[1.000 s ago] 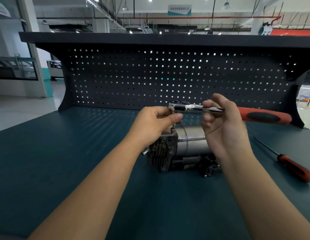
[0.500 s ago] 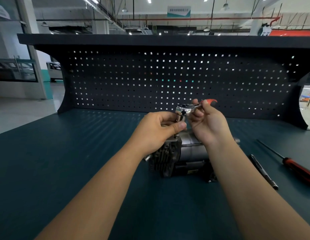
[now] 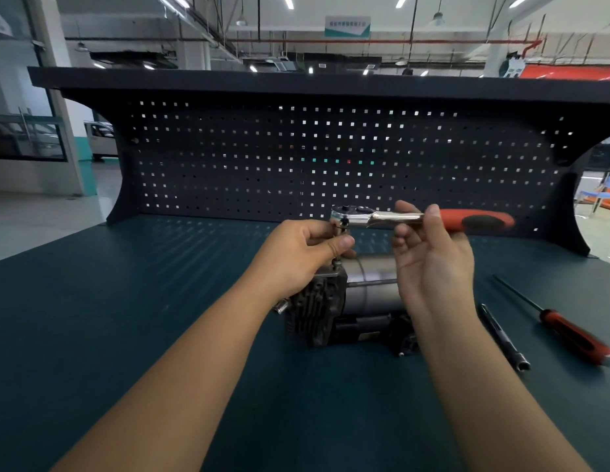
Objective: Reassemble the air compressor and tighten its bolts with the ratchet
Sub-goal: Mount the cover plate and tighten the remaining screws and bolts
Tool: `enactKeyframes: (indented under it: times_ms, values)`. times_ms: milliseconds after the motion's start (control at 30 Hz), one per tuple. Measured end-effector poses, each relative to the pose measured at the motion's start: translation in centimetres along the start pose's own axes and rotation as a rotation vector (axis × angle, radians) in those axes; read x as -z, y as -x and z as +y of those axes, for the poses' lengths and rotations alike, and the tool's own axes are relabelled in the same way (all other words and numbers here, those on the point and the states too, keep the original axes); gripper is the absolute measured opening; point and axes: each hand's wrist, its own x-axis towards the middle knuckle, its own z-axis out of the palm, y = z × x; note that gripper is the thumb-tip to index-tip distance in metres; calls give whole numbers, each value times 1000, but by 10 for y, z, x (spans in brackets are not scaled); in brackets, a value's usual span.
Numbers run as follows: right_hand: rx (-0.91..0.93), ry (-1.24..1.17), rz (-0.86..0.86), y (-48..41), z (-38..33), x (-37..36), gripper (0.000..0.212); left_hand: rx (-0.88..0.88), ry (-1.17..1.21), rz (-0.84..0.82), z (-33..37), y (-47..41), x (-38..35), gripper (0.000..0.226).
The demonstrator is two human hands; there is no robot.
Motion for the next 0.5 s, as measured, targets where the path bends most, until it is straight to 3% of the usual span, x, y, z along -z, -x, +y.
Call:
enactKeyframes:
  times_ms: [100,233,367,500]
  values:
    - [205,87,10,24,-1,2,20,1,2,-5,-1,2,1,13]
    - [461,250,91,51,5,-3,4,5,28,37,-1,2,-3,10]
    - [664,341,42,72,14,-5,31,9,70,80,0,3,-6,5]
    - [808,476,-104,82,21,-5,42,27,86,76,1,5,-6,13]
